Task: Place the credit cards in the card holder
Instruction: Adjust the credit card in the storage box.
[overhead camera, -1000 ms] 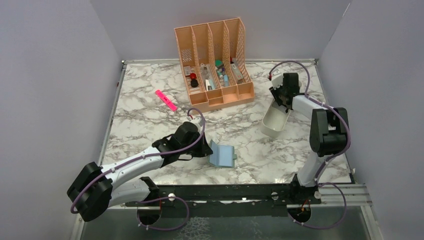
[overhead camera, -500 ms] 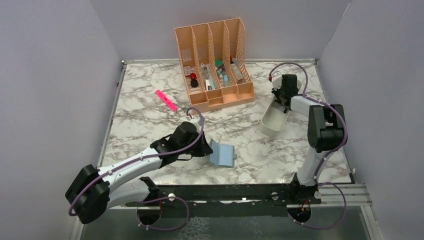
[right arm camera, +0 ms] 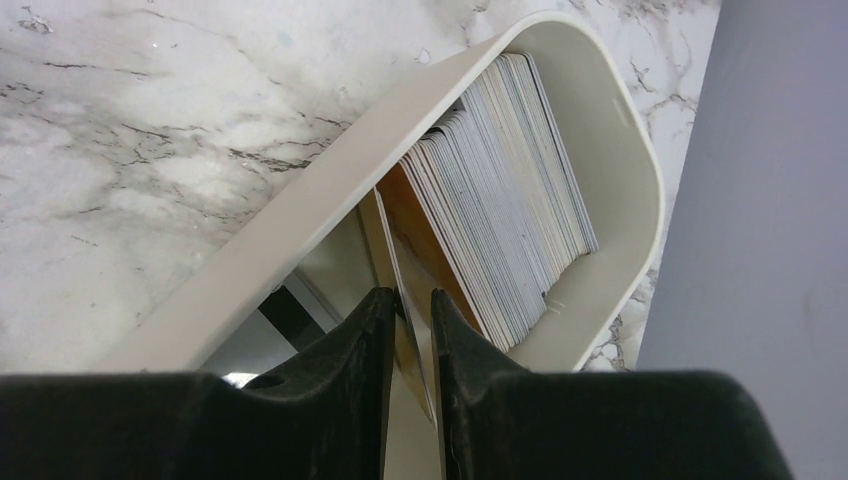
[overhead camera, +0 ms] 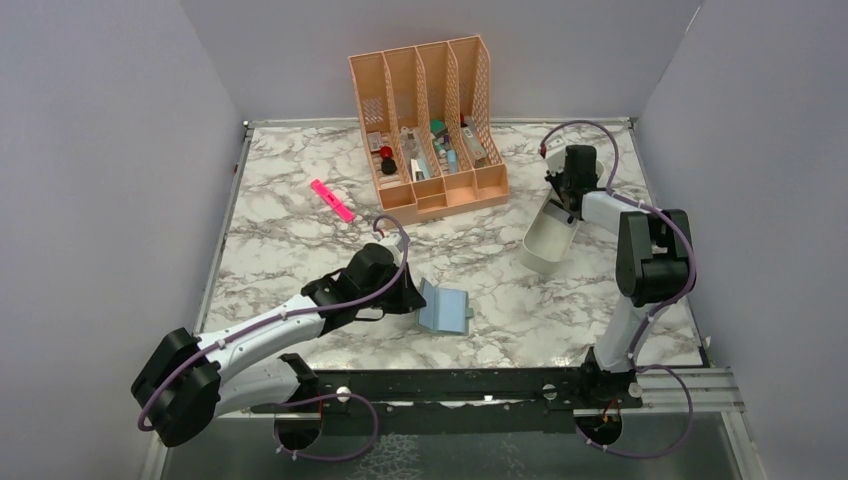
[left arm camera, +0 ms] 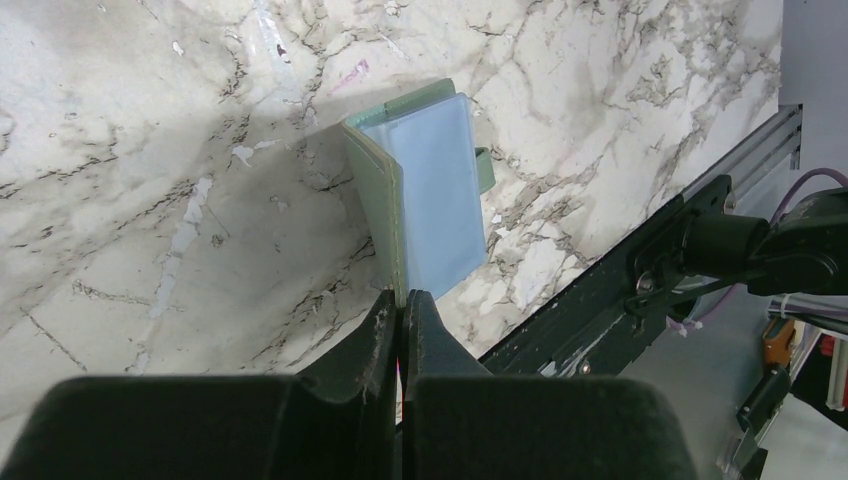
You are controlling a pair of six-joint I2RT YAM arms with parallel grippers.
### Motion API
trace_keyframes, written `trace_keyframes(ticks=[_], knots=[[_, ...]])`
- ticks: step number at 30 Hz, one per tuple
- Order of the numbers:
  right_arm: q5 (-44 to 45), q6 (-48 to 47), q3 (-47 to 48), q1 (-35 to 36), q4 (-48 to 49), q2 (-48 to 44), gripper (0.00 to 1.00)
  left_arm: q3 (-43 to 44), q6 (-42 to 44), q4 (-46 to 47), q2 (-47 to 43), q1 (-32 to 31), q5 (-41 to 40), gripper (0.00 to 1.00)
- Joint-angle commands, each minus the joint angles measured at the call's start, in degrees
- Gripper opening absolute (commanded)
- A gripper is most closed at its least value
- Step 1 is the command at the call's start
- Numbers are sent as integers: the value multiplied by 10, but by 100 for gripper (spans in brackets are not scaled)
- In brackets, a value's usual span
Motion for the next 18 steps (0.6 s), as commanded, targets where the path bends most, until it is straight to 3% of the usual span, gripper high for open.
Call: trace_keyframes(ticks=[1,14,18], knots=[[24,-8,0,1,27,-29,25,5,2,20,-3,-1,10,4],[10,-9,6,1,20,-32,26,9,0,23,2,-1,12,4],[-23,1,-8,1,12,-28,32,7,-2,31,5,-2,16,4]])
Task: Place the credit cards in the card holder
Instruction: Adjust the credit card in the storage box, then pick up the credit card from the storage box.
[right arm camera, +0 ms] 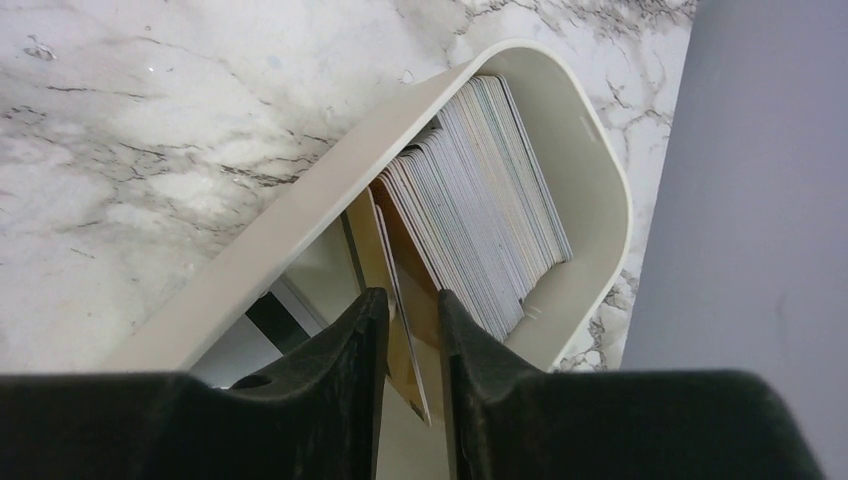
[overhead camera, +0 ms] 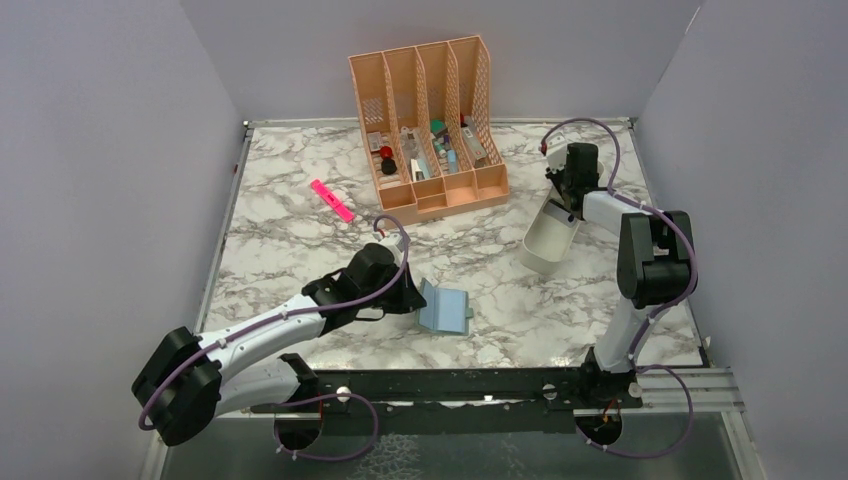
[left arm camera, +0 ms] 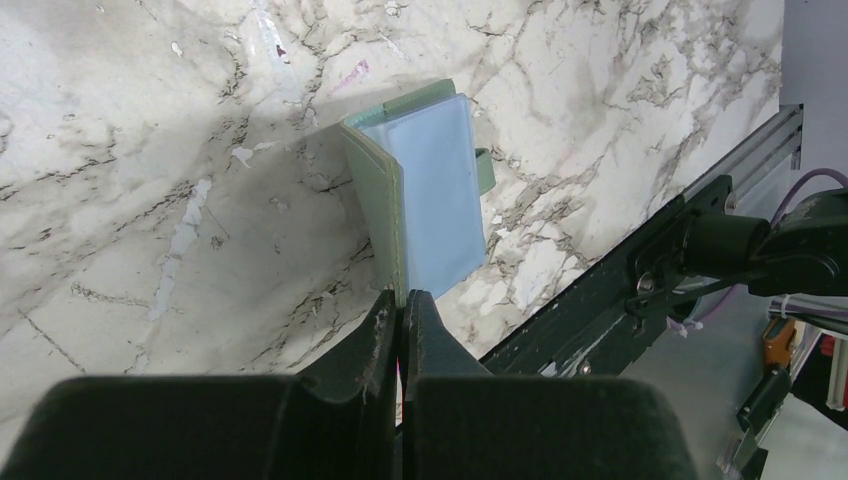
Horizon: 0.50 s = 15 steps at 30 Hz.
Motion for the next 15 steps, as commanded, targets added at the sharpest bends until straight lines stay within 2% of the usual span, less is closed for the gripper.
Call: trace_keyframes(ticks=[1,6,15], knots=[[-20,6,-10,1,4,-14,36,8,-2,30,4,-1,18,4],[15,-15,-1,1,5,-2,47,7,0,23,-1,-1,15,4],[38,-70,11,1,24,15,50,6,0,23,-1,-1,13,4]])
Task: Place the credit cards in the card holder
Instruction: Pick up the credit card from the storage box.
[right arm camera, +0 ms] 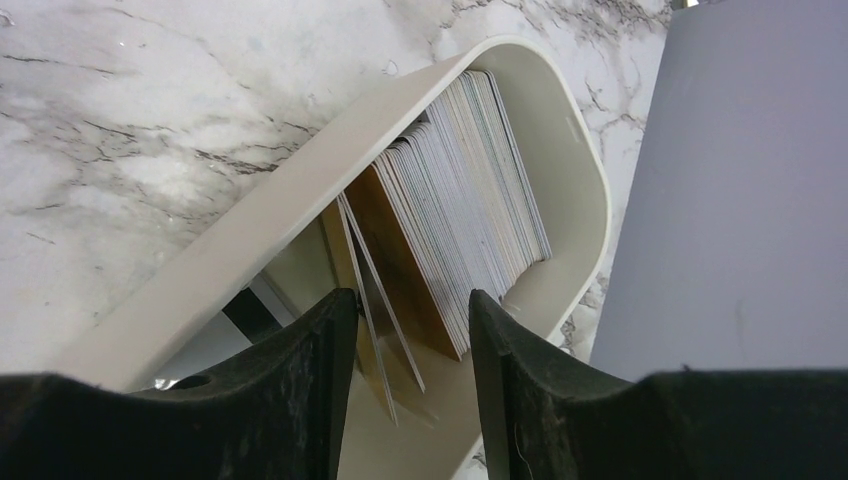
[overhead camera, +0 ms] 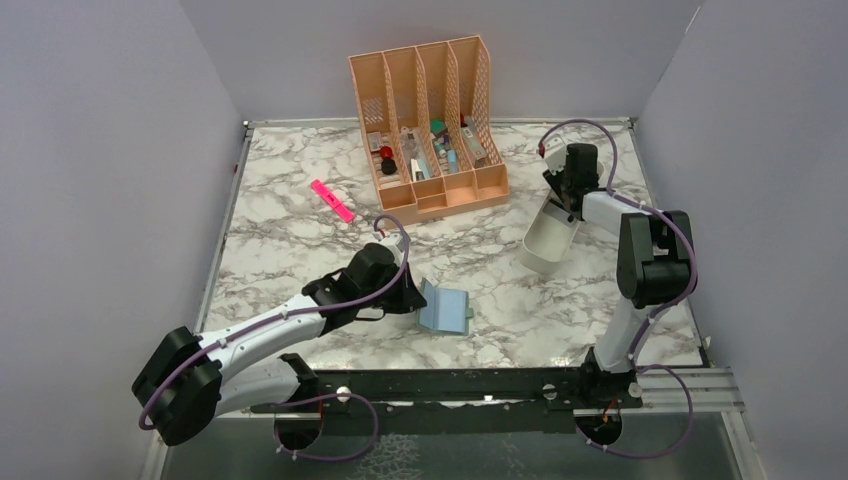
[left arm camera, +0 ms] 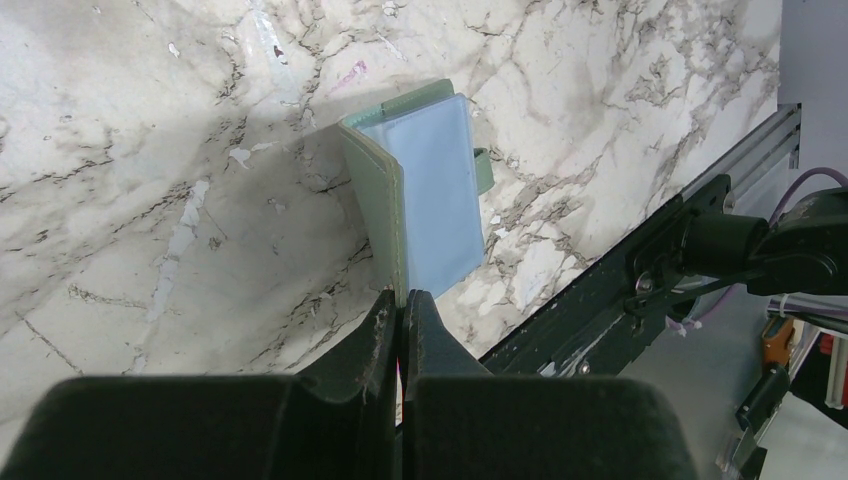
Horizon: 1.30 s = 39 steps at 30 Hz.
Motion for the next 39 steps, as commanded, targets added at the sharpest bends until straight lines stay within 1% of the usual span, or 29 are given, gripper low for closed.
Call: trace_keyframes(ticks=[1,6,10,14,19,31,37,39], knots=[[31,-43,15,1,22,17,50,6,1,18,-3,-1,11,4],[35,-58,19,-2,29,29,46,9,2,13,-5,-1,9,4],[25,-66,30,-5,29,38,47,9,3,10,-6,-1,7,4],[35,-78,34,-7,35,50,48,10,3,10,-6,-1,6,4],[40,-75,37,-7,39,41,40,11,3,12,-4,-1,4,4],[32,-61,30,-7,53,9,36,10,-1,19,-1,-1,6,4],[30,-68,32,-7,55,20,29,8,-2,17,-4,-1,6,4],[28,-70,32,-7,54,23,28,8,-1,15,-5,-1,4,4]])
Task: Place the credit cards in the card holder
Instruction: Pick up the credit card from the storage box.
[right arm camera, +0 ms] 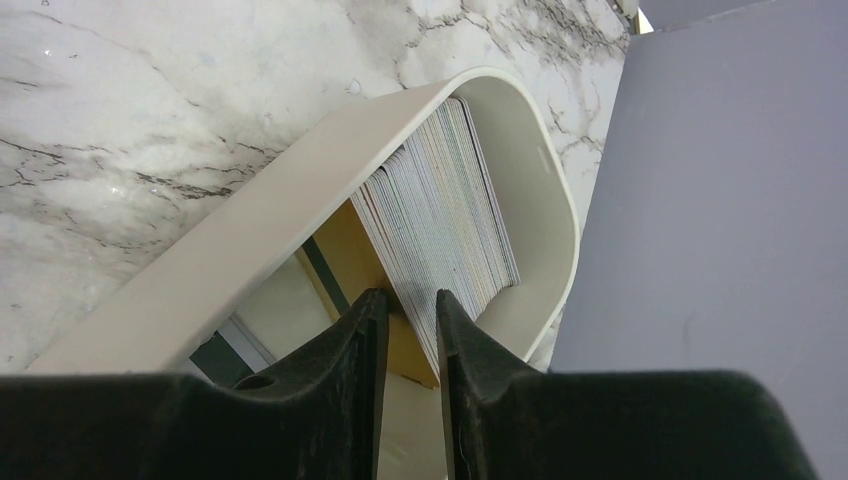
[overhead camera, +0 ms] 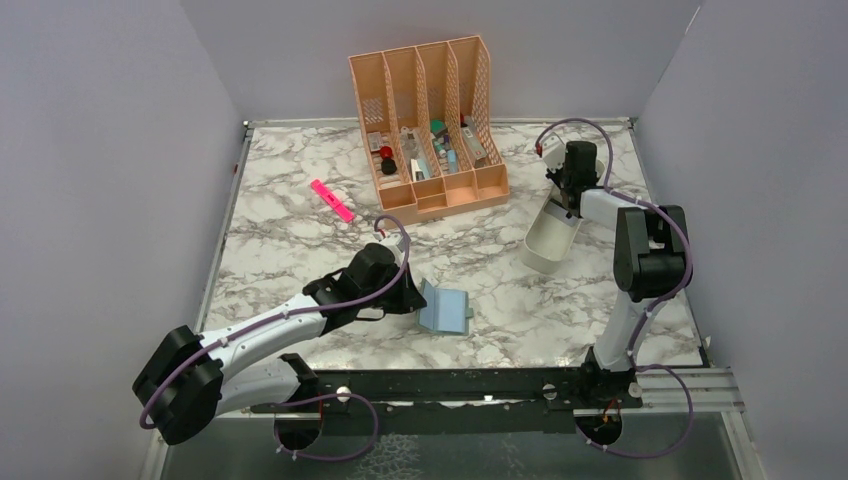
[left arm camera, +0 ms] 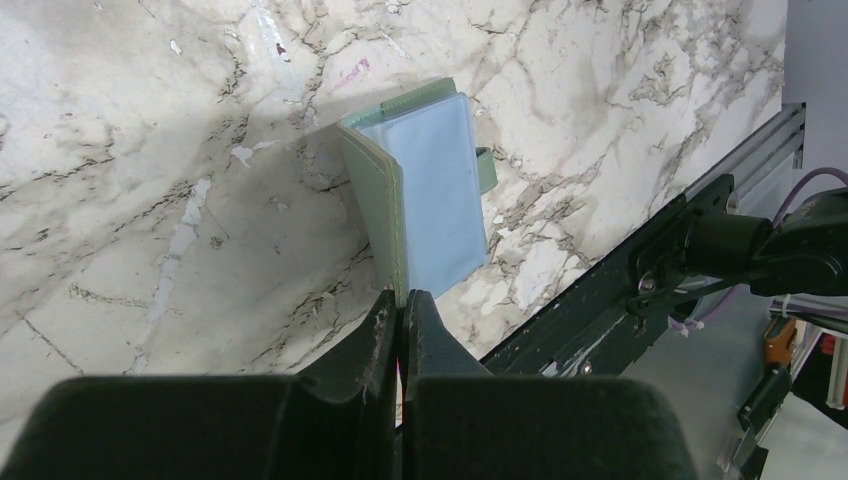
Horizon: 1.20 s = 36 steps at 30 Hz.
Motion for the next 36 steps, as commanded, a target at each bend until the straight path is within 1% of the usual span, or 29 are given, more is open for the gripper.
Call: trace_keyframes(ticks=[1,6,8,11,13,20,24,29,33,36], knots=[[6,-5,13,-4,23,-6,28,8,-1,15,-10,-1,3,4],[11,-9,17,-5,23,-5,28,9,0,15,-7,-1,3,4],[11,-9,19,-4,20,-5,25,9,1,15,-6,-1,3,4],[5,-7,20,-5,18,-12,17,10,1,17,-4,-1,4,4],[5,-6,21,-5,17,-16,13,10,1,17,-3,-1,5,4],[1,7,27,-4,-5,-27,5,11,1,19,-3,-1,6,4],[-5,32,28,-4,-33,-48,4,9,1,20,-1,-1,6,4],[-53,81,27,1,-80,-88,4,10,-4,23,1,-1,10,4],[-47,96,39,12,-118,-106,3,6,-4,22,-2,-1,1,5],[-49,124,48,21,-163,-126,1,-6,-8,30,1,-1,-11,5]])
